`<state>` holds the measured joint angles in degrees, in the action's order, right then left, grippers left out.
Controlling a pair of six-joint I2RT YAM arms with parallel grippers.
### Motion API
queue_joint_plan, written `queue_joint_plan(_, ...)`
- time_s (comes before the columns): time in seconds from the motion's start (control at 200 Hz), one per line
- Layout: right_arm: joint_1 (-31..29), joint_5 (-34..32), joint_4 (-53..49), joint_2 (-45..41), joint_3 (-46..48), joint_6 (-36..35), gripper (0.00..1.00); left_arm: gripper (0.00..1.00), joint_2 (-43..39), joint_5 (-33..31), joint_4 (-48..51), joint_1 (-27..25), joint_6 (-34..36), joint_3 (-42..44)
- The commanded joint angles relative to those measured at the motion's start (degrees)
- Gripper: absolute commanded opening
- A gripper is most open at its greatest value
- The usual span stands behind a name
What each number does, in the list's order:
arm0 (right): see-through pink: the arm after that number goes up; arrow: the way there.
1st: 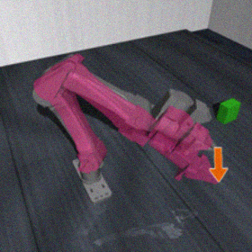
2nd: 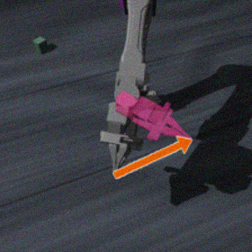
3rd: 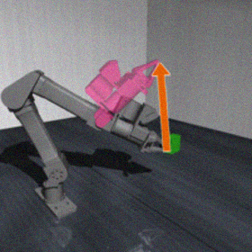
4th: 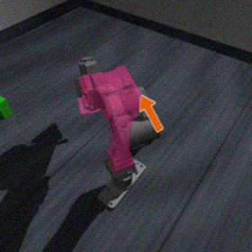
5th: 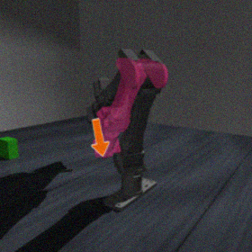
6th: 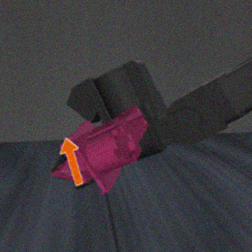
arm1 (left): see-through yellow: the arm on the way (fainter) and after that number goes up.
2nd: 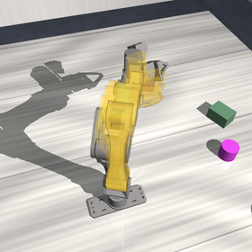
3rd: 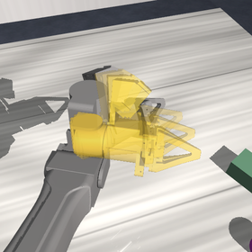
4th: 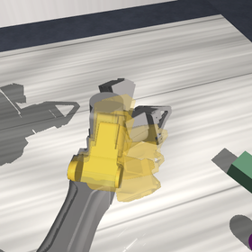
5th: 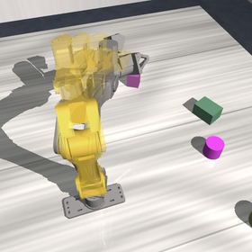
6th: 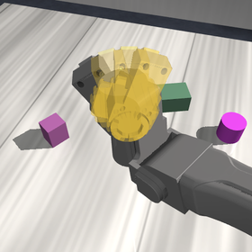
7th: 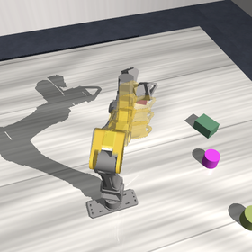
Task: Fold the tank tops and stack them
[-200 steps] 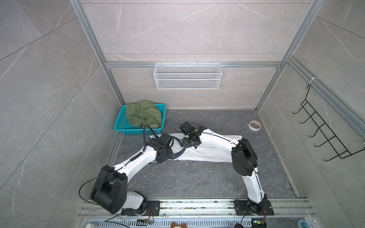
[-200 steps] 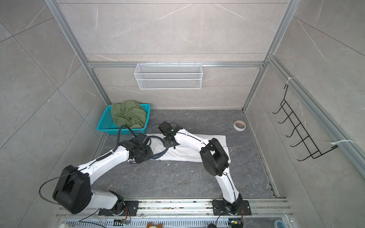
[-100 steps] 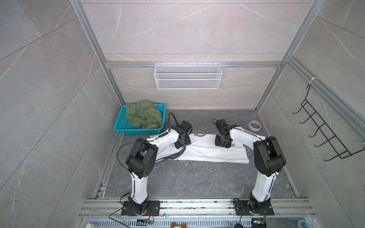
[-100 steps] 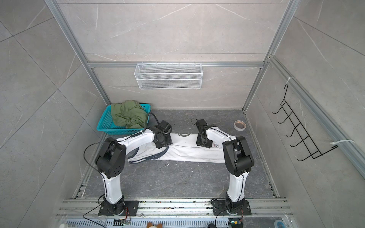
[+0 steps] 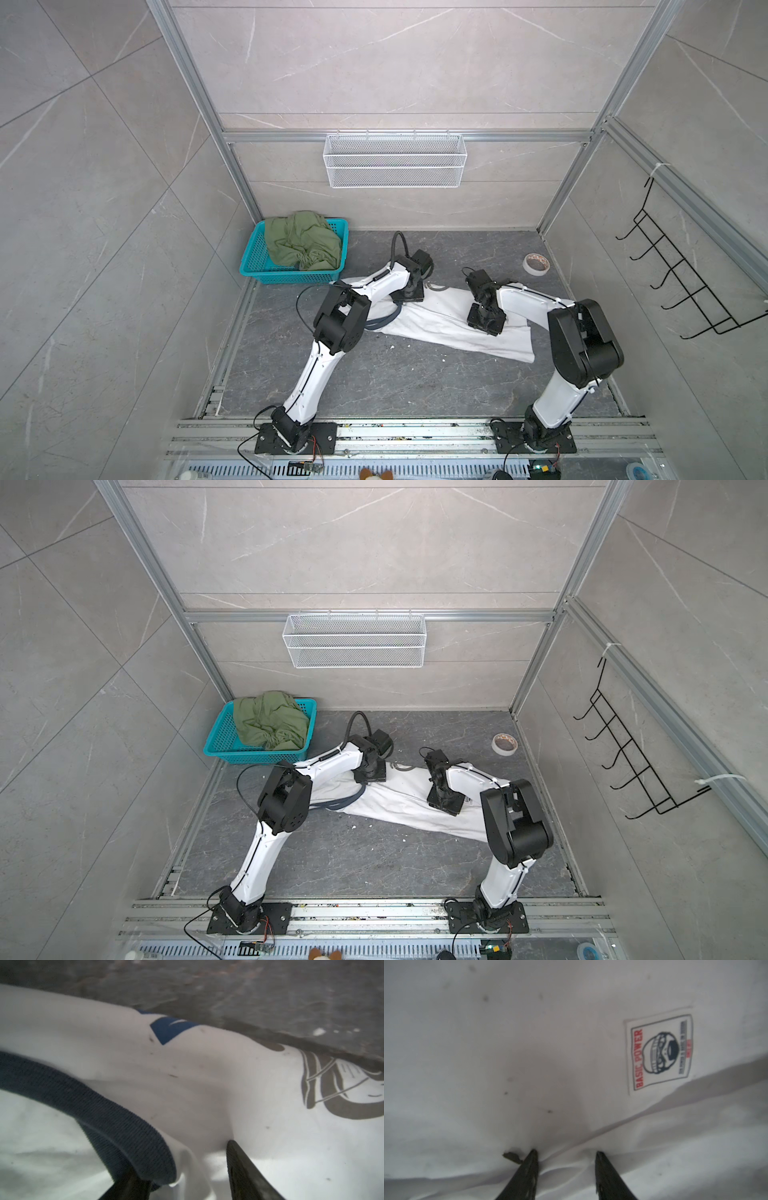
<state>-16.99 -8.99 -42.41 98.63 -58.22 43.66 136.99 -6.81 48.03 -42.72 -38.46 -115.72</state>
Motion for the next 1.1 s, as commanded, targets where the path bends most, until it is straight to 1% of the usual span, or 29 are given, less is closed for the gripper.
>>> queue_joint_plan(0.0,0.9,-1.96,-5.02,-5.74,3.93,4.3,0.47,0.57,7.27,8.34,1.79,-4.06,5.0,-5.52)
queue_joint_plan(0.115,1.15,-0.05,-5.83,-10.15,6.77,5.46,0.46,0.57,12.84,11.12,4.02,-5.44,9.96,-16.93)
queue_joint_plan(0.22,1.13,0.6,-5.89,-11.77,7.77,4.96,0.46,0.58,16.13,10.4,7.43,-5.32,13.88,-26.8)
queue_joint_plan(0.265,1.12,0.38,-5.85,-12.41,7.53,4.22,0.46,0.59,15.49,9.34,7.82,-5.32,15.45,-28.5)
queue_joint_plan(0.294,1.1,0.23,-5.6,-12.95,7.19,3.5,0.46,0.63,14.37,8.43,7.88,-5.35,16.13,-28.85)
queue_joint_plan(0.404,1.1,0.01,-4.85,-14.5,5.15,1.38,0.46,0.71,7.76,4.11,9.17,-5.23,16.46,-27.92)
queue_joint_plan(0.454,1.07,0.05,-4.35,-14.69,3.93,-0.07,0.46,0.73,3.28,0.98,9.52,-5.01,15.1,-24.57)
queue_joint_plan(0.509,1.05,0.38,-4.14,-14.52,2.41,-1.08,0.46,0.74,-2.65,-3.79,8.7,-4.4,11.81,-17.26)
queue_joint_plan(0.514,1.07,0.38,-4.11,-14.52,2.32,-1.14,0.46,0.74,-4.79,-4.16,8.59,-4.35,11.47,-17.26)
queue_joint_plan(0.524,1.04,0.45,-4.11,-14.45,2.14,-1.37,0.46,0.74,-6.31,-4.9,8.31,-4.09,10.46,-15.7)
queue_joint_plan(0.569,1.02,0.39,-3.61,-14.51,1.54,-2.32,0.46,0.74,-11.99,-6.53,6.54,-2.56,6.41,-7.51)
queue_joint_plan(0.599,0.92,0.46,-3.1,-14.6,1.24,-2.79,0.46,0.73,-16.41,-7.1,4.63,-1.38,3.08,0.0)
queue_joint_plan(0.609,0.96,0.4,-2.96,-14.61,1.19,-2.99,0.46,0.73,-17.83,-7.3,4.16,-0.6,1.93,0.86)
queue_joint_plan(0.619,0.97,0.41,-2.9,-14.61,1.11,-3.15,0.46,0.73,-19.11,-7.44,3.51,-0.34,0.74,4.18)
queue_joint_plan(0.624,0.98,0.44,-2.83,-14.65,1.1,-3.28,0.46,0.73,-19.69,-7.52,3.23,0.31,0.13,4.18)
queue_joint_plan(0.629,0.9,0.41,-2.75,-14.67,1.09,-3.34,0.46,0.73,-20.51,-7.56,2.74,0.31,-0.39,6.16)
queue_joint_plan(0.634,0.86,0.4,-2.67,-14.68,1.05,-3.46,0.46,0.73,-21.22,-7.54,2.31,0.81,-0.88,6.16)
queue_joint_plan(0.639,0.89,0.39,-2.58,-14.69,1.02,-3.56,0.46,0.73,-21.8,-7.53,1.93,0.81,-1.42,8.68)
queue_joint_plan(0.699,0.69,0.39,-1.84,-14.56,0.76,-4.59,0.46,0.71,-29.42,-7.35,-4.74,4.0,-6.19,21.42)
queue_joint_plan(0.744,0.42,0.21,-1.66,-14.28,0.33,-5.11,0.46,0.7,-34.07,-8.26,-7.33,6.34,-9.98,29.08)
queue_joint_plan(0.789,0.23,0.15,-1.47,-13.85,0.13,-5.37,0.46,0.68,-37.67,-8.55,-10.05,8.68,-12.25,35.1)
queue_joint_plan(0.848,-0.01,0.42,-1.12,-13.26,0.13,-5.6,0.46,0.66,-40.38,-7.67,-12.77,11.93,-14.4,40.71)
queue_joint_plan(0.923,-0.52,0.84,-0.5,-12.4,0.3,-5.6,0.46,0.63,-41.49,-3.29,-17.36,16.14,-15.13,45.27)
queue_joint_plan(0.998,-0.91,0.97,-0.18,-11.56,0.47,-5.55,0.46,0.6,-40.88,-0.25,-21.74,19.31,-15.2,47.82)
queue_joint_plan(1.093,-1.19,1.23,0.4,-11.27,1.06,-5.38,0.46,0.58,-38.86,2.57,-26.02,21.2,-14.29,48.58)
